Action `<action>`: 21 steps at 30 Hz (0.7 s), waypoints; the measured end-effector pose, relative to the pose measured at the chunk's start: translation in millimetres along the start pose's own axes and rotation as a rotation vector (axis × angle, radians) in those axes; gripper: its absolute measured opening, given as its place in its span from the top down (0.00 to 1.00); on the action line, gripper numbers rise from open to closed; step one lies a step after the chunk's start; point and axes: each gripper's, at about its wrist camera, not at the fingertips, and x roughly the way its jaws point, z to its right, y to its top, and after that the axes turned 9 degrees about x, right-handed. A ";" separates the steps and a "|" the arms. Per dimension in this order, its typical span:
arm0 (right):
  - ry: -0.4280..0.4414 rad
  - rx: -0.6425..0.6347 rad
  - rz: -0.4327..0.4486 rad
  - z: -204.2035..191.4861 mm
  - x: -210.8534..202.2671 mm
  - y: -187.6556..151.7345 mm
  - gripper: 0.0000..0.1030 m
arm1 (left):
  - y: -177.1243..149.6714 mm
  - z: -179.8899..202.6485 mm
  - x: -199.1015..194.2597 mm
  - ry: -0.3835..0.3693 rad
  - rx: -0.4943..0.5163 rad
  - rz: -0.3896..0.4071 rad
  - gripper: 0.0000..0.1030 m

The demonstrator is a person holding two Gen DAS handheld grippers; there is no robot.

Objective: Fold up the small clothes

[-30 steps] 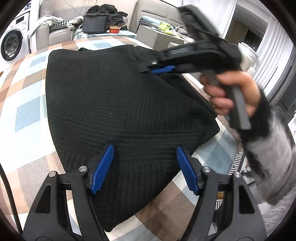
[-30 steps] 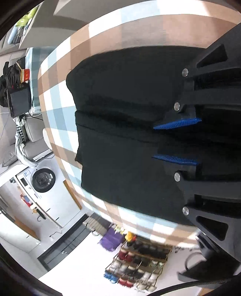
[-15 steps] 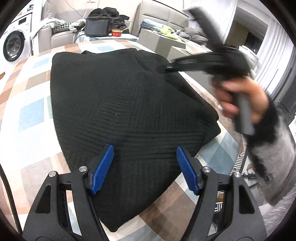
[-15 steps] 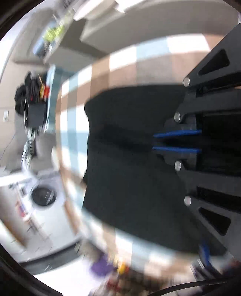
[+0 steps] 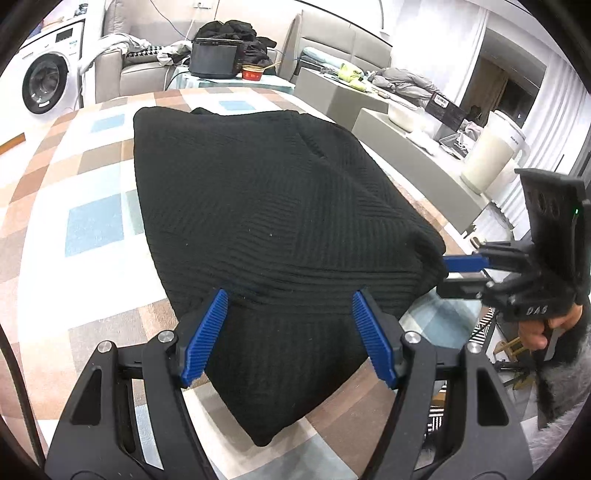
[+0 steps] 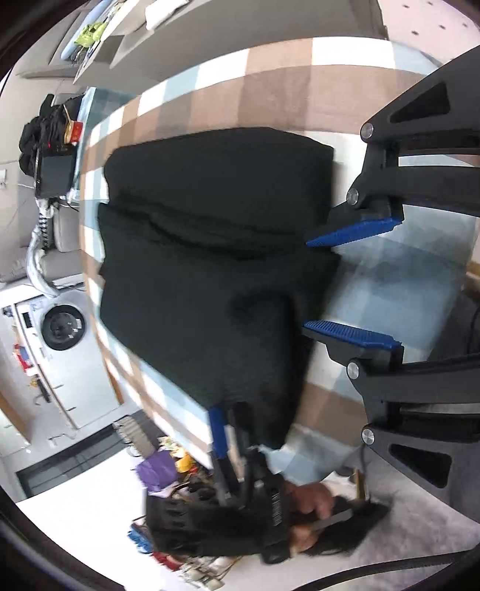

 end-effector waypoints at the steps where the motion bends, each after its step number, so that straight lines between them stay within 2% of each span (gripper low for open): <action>1: -0.034 -0.019 -0.002 -1.1 6.2 1.3 0.80 | -1.3 0.2 0.9 0.005 -0.001 -0.005 0.34; 2: -0.078 -0.047 0.003 -3.8 8.6 1.3 0.89 | -2.8 2.1 1.3 0.007 0.002 -0.005 0.34; 4: -0.088 -0.097 0.060 -12.1 -1.5 3.9 0.93 | -3.7 4.4 2.7 0.021 0.012 -0.013 0.34; 5: -0.089 -0.127 0.110 -17.3 -11.6 4.8 0.93 | -4.5 5.5 2.5 0.026 0.016 -0.013 0.34; 7: -0.084 -0.145 0.152 -22.0 -24.4 8.2 0.93 | -5.1 5.9 2.7 0.024 0.015 -0.016 0.34; 9: -0.116 -0.176 0.129 -23.7 -21.0 5.7 0.93 | -5.3 5.8 3.8 0.022 0.018 -0.023 0.34; 11: -0.203 -0.183 0.043 -16.5 3.4 -1.9 0.93 | -6.0 6.1 5.2 0.024 0.027 -0.031 0.34; 13: -0.242 -0.162 0.004 -11.7 15.2 0.1 0.88 | -7.2 6.1 5.1 0.027 0.030 -0.039 0.34; 16: -0.207 -0.102 0.023 -4.1 -3.3 4.0 0.66 | -9.1 4.7 -1.0 0.025 0.025 -0.039 0.34; 17: -0.178 -0.078 0.039 1.0 -12.1 5.1 0.62 | -9.3 2.4 -4.8 0.018 0.015 -0.031 0.34; 19: -0.125 -0.019 0.071 11.9 -23.0 11.6 0.60 | -8.8 -2.8 -10.1 0.016 -0.006 -0.015 0.34; 21: -0.051 0.093 0.117 26.0 -29.3 23.2 0.60 | -7.3 -13.5 -15.5 0.019 -0.047 0.005 0.34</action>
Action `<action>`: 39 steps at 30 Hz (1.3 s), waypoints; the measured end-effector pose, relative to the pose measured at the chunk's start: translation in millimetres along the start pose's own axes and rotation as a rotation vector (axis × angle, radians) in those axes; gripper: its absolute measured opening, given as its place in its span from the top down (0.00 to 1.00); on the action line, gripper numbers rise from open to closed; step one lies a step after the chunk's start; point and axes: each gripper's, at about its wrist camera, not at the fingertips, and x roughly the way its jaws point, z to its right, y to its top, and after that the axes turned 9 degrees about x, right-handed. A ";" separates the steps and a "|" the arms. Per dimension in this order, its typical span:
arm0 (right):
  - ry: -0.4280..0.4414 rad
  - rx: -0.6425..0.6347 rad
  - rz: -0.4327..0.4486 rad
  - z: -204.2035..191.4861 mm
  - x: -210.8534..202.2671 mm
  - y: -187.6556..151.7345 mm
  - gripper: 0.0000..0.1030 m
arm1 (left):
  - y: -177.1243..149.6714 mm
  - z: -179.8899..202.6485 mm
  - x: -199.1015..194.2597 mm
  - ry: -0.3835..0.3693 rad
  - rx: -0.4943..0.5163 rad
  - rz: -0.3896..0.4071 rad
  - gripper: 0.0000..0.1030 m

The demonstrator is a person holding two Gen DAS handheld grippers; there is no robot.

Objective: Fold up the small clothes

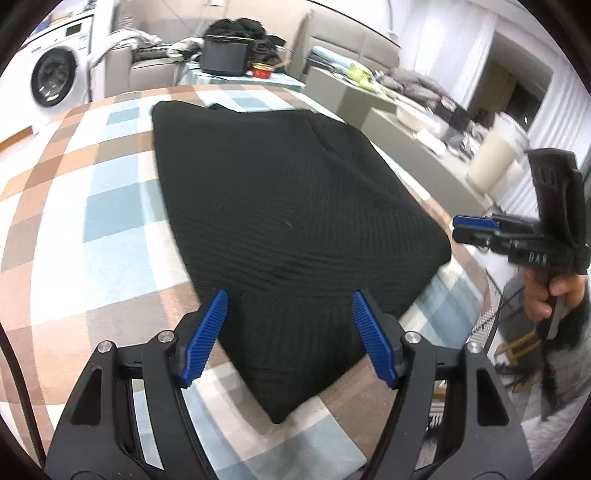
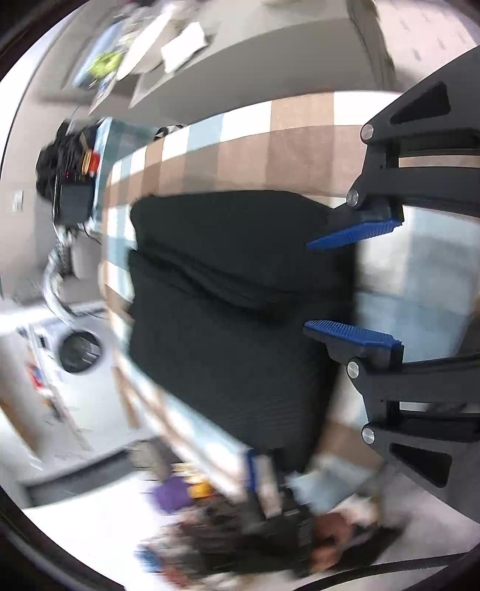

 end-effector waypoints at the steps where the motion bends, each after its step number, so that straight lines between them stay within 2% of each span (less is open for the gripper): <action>1: 0.042 0.044 0.001 4.5 3.8 8.2 0.60 | 1.0 -6.0 -1.5 0.000 -0.025 0.007 0.34; 3: 0.060 0.070 0.013 5.9 14.1 23.2 0.60 | 3.5 -21.3 -3.8 0.012 -0.077 0.023 0.34; 6: -0.058 0.087 0.018 11.4 30.1 34.0 0.60 | 6.6 -44.3 0.2 0.075 -0.150 0.020 0.34; 8: -0.051 0.137 0.009 19.6 38.7 38.2 0.60 | 8.8 -57.6 7.1 0.065 -0.205 0.015 0.34; 11: -0.087 0.124 0.007 18.2 49.0 37.4 0.60 | 14.5 -73.7 22.7 0.051 -0.267 0.020 0.34; 13: -0.090 0.129 0.005 18.9 53.7 37.0 0.60 | 20.0 -77.6 34.3 0.036 -0.288 0.008 0.34; 16: -0.097 0.114 0.007 13.9 55.4 33.9 0.60 | 32.0 -74.4 45.1 0.037 -0.258 0.011 0.34; 18: -0.098 0.117 0.009 13.5 56.5 33.1 0.60 | 38.4 -74.3 53.1 0.028 -0.259 0.018 0.40; 20: -0.101 0.130 0.000 15.6 60.4 33.2 0.60 | 44.4 -74.8 61.7 0.068 -0.253 0.011 0.79; 22: -0.101 0.133 -0.004 16.6 63.1 33.5 0.60 | 45.8 -78.8 64.3 0.059 -0.268 0.022 0.84; 28: -0.098 0.115 -0.036 5.6 76.6 35.8 0.60 | 37.3 -98.1 47.0 0.097 -0.284 0.059 0.92; 35: -0.025 0.005 -0.076 -42.3 99.1 36.6 0.60 | 15.1 -131.5 10.8 0.191 -0.331 0.078 0.93; 39: -0.014 -0.017 -0.074 -48.7 97.0 47.5 0.59 | 7.7 -141.5 2.3 0.180 -0.369 0.077 0.92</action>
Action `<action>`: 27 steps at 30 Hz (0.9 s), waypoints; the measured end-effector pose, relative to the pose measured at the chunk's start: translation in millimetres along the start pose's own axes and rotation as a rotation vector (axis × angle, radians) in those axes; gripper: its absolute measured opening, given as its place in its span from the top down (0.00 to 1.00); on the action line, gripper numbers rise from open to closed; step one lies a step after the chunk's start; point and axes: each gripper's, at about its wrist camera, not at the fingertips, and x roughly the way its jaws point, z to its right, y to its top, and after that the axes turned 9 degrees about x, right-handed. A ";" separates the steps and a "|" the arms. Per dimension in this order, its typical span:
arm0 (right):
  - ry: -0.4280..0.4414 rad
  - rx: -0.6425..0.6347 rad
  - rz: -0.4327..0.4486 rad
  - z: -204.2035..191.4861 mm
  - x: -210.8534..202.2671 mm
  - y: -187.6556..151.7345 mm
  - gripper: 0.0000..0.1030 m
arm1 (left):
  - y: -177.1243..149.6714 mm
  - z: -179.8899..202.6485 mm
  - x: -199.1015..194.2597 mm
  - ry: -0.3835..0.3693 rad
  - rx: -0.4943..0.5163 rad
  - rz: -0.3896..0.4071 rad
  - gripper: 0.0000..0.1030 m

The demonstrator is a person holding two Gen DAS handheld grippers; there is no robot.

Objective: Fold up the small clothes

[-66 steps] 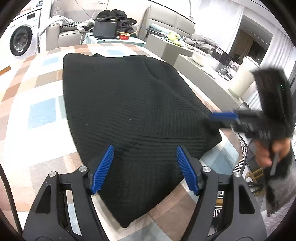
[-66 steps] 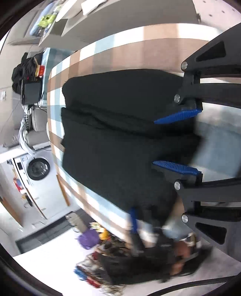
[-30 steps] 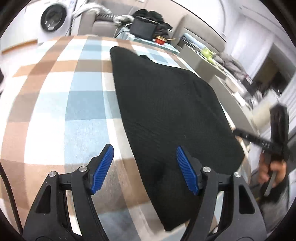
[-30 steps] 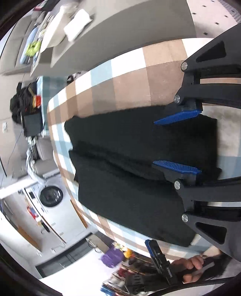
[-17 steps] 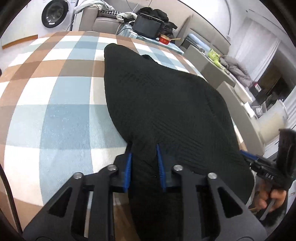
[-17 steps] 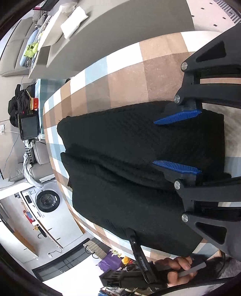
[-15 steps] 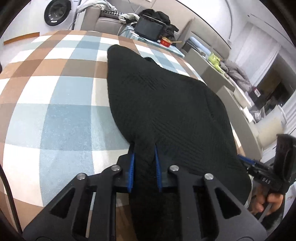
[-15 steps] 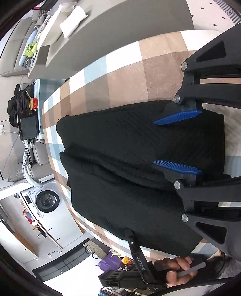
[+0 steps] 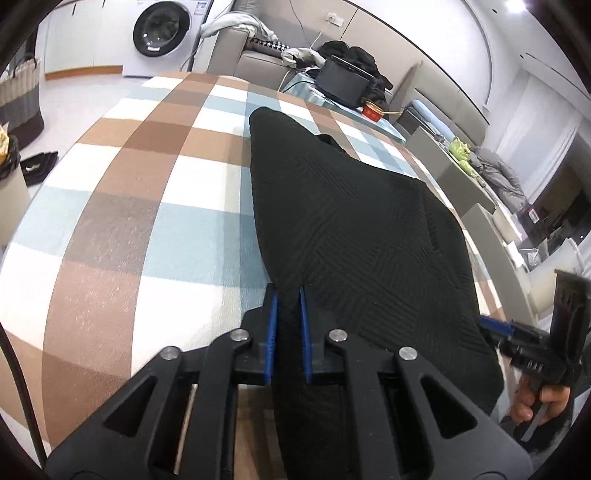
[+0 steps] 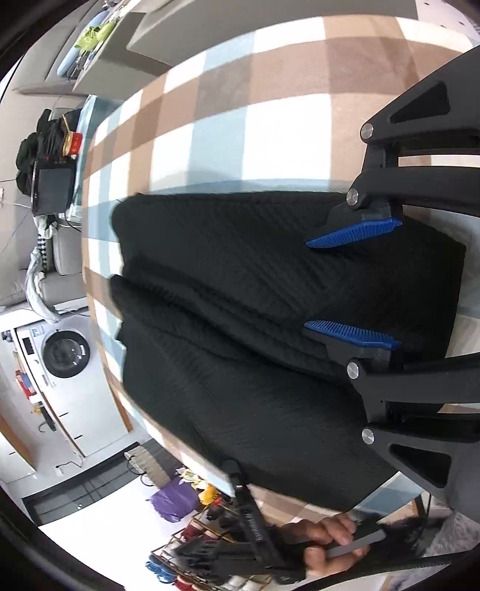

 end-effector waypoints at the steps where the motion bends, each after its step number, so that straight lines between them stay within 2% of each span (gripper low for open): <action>1: 0.023 0.022 0.015 2.9 -4.9 6.2 0.59 | -1.0 -1.8 -1.9 -0.001 -0.006 0.004 0.91; 5: 0.161 0.083 0.010 5.6 1.6 28.5 0.59 | -1.3 -1.2 -6.0 -0.001 0.026 0.003 0.89; 6: 0.171 0.080 0.000 2.2 9.0 33.4 0.59 | -1.8 -1.0 -6.7 -0.006 0.030 0.003 0.88; 9: 0.203 0.083 -0.051 -4.7 33.8 43.2 0.59 | -2.6 -2.8 -9.3 -0.017 0.018 0.000 0.72; 11: 0.244 0.090 -0.076 -7.0 48.8 51.2 0.59 | -3.3 -5.3 -13.3 -0.009 0.001 0.009 0.53; 13: 0.272 0.104 -0.079 -9.4 54.7 55.8 0.57 | -4.5 -7.2 -19.3 -0.011 -0.012 0.027 0.41; 14: 0.304 0.116 -0.083 -9.2 59.8 60.5 0.56 | -4.8 -7.8 -21.4 -0.014 -0.015 0.034 0.40; 16: 0.306 0.115 -0.079 -10.9 65.6 65.4 0.56 | -5.3 -6.9 -23.6 -0.013 -0.016 0.035 0.40; 21: 0.235 0.017 -0.048 -29.8 69.5 69.9 0.59 | -7.6 -4.2 -22.4 0.000 -0.015 0.020 0.40; 23: 0.182 -0.033 -0.033 -37.8 70.4 68.6 0.73 | -9.0 -2.5 -22.1 -0.002 -0.014 0.019 0.39; 24: 0.175 -0.047 -0.032 -40.1 69.2 67.0 0.78 | -9.1 -1.4 -20.7 -0.003 -0.014 0.015 0.39; 25: 0.171 -0.060 -0.026 -41.2 68.8 67.0 0.87 | -9.1 0.1 -20.1 -0.004 -0.012 0.011 0.40; 27: 0.152 -0.110 0.006 -49.1 61.6 66.1 0.90 | -8.6 3.2 -21.8 -0.003 -0.004 0.016 0.40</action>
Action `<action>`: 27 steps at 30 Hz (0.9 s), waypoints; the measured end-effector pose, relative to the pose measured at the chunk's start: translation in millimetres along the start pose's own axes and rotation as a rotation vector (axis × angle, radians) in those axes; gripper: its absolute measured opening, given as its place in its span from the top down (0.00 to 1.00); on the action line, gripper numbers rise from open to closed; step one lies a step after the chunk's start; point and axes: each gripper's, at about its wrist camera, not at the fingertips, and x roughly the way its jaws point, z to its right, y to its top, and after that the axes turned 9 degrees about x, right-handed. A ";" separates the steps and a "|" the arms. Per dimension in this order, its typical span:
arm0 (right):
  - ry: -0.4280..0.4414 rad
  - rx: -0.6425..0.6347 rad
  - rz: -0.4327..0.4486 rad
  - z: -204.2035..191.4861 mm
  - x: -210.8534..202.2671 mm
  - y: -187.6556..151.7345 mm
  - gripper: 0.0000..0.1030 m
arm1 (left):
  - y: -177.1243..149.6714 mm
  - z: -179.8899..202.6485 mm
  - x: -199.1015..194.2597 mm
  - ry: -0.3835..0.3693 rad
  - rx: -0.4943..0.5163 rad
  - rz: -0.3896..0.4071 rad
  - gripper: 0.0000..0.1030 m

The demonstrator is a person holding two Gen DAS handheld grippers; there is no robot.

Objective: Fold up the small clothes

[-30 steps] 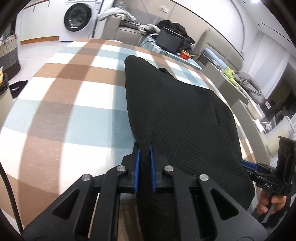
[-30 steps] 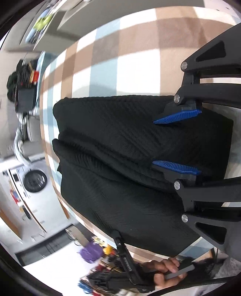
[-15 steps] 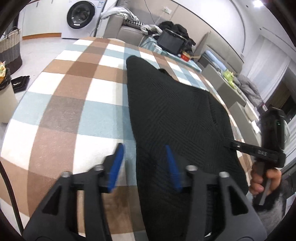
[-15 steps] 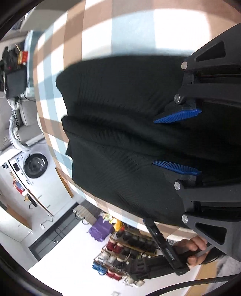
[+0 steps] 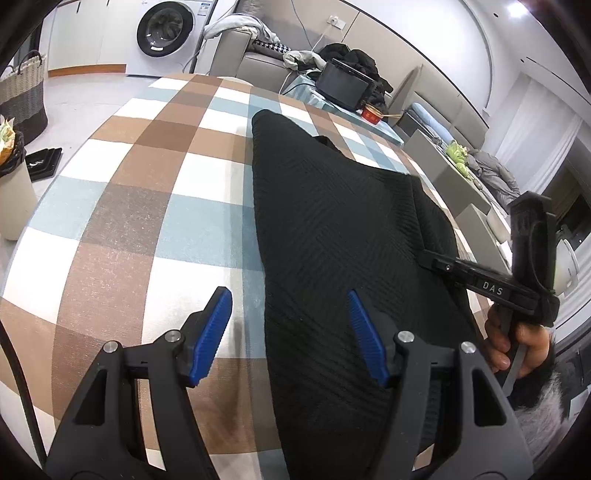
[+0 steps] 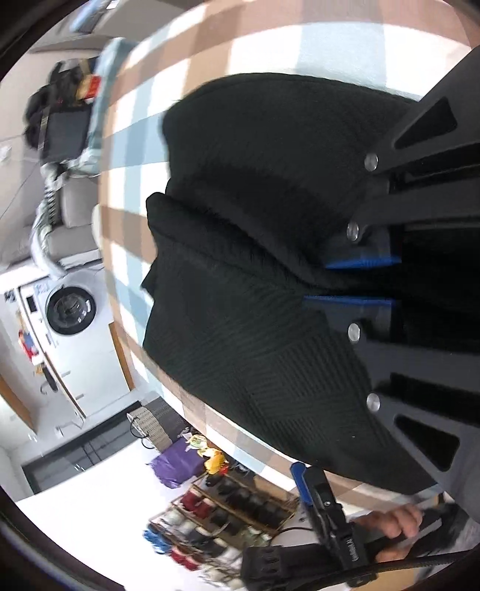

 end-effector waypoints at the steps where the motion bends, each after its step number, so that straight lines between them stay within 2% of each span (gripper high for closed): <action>1: -0.016 -0.028 0.020 -6.0 -5.8 0.9 0.90 | 0.3 2.0 -1.8 -0.001 0.007 0.005 0.40; 5: -0.027 -0.104 0.146 -26.9 -62.7 14.5 0.91 | 3.0 9.4 -7.3 -0.003 0.028 0.016 0.40; 8: -0.086 -0.090 0.202 -12.7 -94.5 13.5 0.91 | 3.7 15.3 -9.2 0.003 0.046 0.018 0.40; 10: -0.133 -0.016 0.178 16.5 -88.6 9.4 0.90 | 2.2 17.5 -7.9 0.002 0.045 0.019 0.39; 14: -0.133 0.137 0.017 69.6 -43.5 5.1 0.87 | -1.7 20.4 3.5 -0.007 0.031 -0.023 0.40; 15: -0.118 0.152 0.009 74.1 -40.3 4.3 0.86 | -2.6 22.1 3.4 -0.008 0.036 -0.026 0.40; 18: -0.034 0.180 0.031 80.3 -58.2 -8.6 0.69 | -4.9 26.9 -0.2 -0.010 0.055 -0.025 0.40; 19: -0.004 0.194 0.031 82.3 -64.4 -14.2 0.61 | -5.4 27.8 0.2 -0.016 0.057 -0.028 0.39; 20: 0.042 0.221 0.021 86.6 -71.8 -24.8 0.58 | -6.5 29.7 1.0 -0.025 0.059 -0.034 0.39; 23: 0.126 0.277 -0.025 87.6 -88.5 -60.8 0.58 | -9.0 35.6 5.8 -0.041 0.070 -0.053 0.40; 27: 0.126 0.285 -0.019 75.0 -113.8 -101.5 0.58 | -15.3 49.9 10.0 -0.070 0.114 -0.077 0.39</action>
